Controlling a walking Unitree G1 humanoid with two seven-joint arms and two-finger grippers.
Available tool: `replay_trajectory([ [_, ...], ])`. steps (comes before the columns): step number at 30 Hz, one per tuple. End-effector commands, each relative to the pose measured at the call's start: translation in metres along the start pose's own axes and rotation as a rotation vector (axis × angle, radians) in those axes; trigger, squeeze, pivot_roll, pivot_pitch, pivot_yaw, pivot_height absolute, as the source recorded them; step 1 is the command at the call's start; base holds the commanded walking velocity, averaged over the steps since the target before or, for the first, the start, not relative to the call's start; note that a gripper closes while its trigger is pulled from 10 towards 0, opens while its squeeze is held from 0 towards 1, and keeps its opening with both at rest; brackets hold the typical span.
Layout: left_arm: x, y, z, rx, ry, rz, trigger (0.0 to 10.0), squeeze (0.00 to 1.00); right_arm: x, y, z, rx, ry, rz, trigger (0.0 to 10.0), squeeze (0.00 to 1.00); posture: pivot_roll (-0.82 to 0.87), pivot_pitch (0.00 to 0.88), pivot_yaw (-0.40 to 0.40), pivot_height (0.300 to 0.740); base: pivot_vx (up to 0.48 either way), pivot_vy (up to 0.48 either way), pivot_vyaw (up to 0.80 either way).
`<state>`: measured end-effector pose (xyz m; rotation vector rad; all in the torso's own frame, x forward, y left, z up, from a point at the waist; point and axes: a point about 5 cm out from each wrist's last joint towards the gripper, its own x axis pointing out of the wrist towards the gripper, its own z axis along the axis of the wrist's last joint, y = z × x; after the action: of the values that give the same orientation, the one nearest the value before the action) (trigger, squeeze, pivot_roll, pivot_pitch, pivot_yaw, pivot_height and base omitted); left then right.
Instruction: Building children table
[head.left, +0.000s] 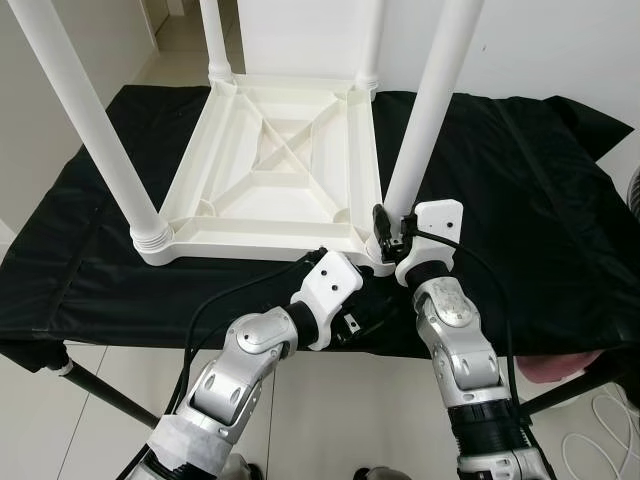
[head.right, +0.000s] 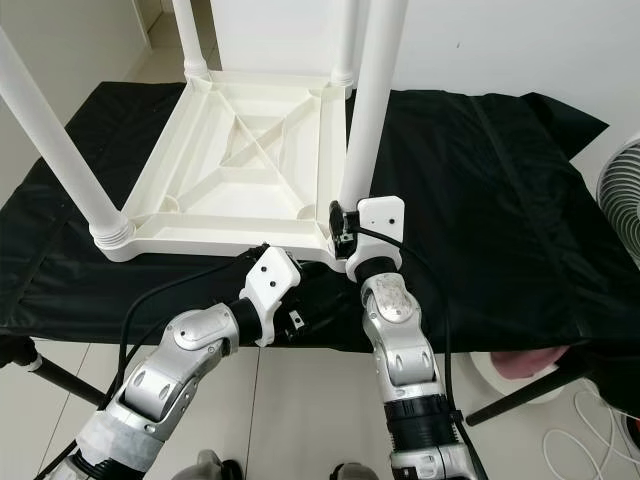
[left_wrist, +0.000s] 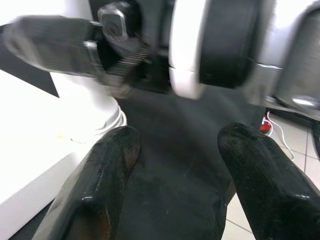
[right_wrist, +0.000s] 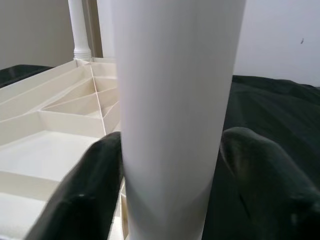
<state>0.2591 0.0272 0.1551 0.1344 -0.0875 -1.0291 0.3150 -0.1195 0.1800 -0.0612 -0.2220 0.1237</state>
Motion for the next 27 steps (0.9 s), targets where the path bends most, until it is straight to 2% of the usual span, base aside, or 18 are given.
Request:
replay_trajectory([
  [1, -0.001, -0.001, -0.002, -0.006, 0.006, 0.024, 10.0, 0.0, 0.003, 0.0, -0.002, -0.008, -0.002, -0.012, 10.0, 1.0, -0.1, 0.071, 0.005, 0.74, 0.0, 0.0, 0.0],
  [8, -0.002, 0.001, -0.002, -0.004, 0.007, 0.029, 10.0, 0.0, 0.004, 0.004, -0.005, -0.027, -0.003, -0.014, 10.0, 1.0, -0.09, 0.069, 0.006, 0.74, 0.0, 0.0, 0.0],
  [9, -0.001, 0.0, -0.001, -0.003, 0.006, 0.028, 10.0, 0.0, 0.005, 0.005, -0.006, -0.04, -0.006, -0.013, 10.0, 0.0, -0.09, 0.069, 0.006, 0.74, 0.0, 0.0, 0.0],
  [15, -0.001, 0.001, -0.001, -0.001, 0.005, 0.024, 10.0, 0.0, 0.007, 0.008, -0.008, -0.016, -0.003, -0.016, 10.0, 0.0, -0.1, 0.063, 0.013, 0.74, 0.0, 0.0, 0.0],
  [16, -0.001, 0.001, -0.001, 0.0, 0.005, 0.023, 10.0, 0.0, 0.007, 0.009, -0.009, 0.025, 0.006, -0.024, 10.0, 0.0, -0.1, 0.063, 0.013, 0.74, 0.0, 0.0, 0.0],
  [17, -0.001, 0.001, -0.001, 0.0, 0.005, 0.023, 10.0, 0.0, 0.007, 0.009, -0.009, 0.025, 0.006, -0.024, 10.0, 0.0, -0.1, 0.063, 0.013, 0.74, 0.0, 0.0, 0.0],
  [18, -0.001, 0.001, -0.001, 0.002, 0.006, 0.021, 10.0, 0.0, 0.007, 0.008, -0.011, 0.091, 0.017, -0.037, 10.0, 0.0, -0.1, 0.063, 0.013, 0.74, 0.0, 0.0, 0.0],
  [19, -0.001, 0.001, -0.001, 0.002, 0.006, 0.021, 10.0, 0.0, 0.007, 0.008, -0.011, 0.091, 0.017, -0.037, 10.0, 0.0, -0.1, 0.063, 0.013, 0.74, 0.0, 0.0, 0.0],
  [20, -0.001, 0.001, -0.001, 0.003, 0.006, 0.018, 10.0, 0.0, 0.007, 0.008, -0.014, 0.168, 0.035, -0.054, 10.0, 0.0, -0.1, 0.056, 0.016, 0.74, 0.0, 0.0, 0.0],
  [21, -0.001, 0.001, -0.001, 0.003, 0.006, 0.018, 10.0, 0.0, 0.007, 0.008, -0.014, 0.168, 0.035, -0.054, 10.0, 0.0, -0.1, 0.056, 0.016, 0.74, 0.0, 0.0, 0.0],
  [23, 0.0, 0.001, -0.001, 0.005, 0.005, 0.014, 10.0, 0.0, 0.009, 0.009, -0.017, 0.269, 0.052, -0.074, 10.0, 0.0, -0.1, 0.049, 0.018, 0.74, 0.0, 0.0, 0.0],
  [27, 0.001, 0.001, 0.0, 0.008, 0.005, 0.01, 10.0, 0.0, 0.012, 0.011, -0.018, 0.324, 0.055, -0.077, 10.0, 0.0, -0.1, 0.043, 0.019, 0.74, 0.0, 0.0, 0.0],
])
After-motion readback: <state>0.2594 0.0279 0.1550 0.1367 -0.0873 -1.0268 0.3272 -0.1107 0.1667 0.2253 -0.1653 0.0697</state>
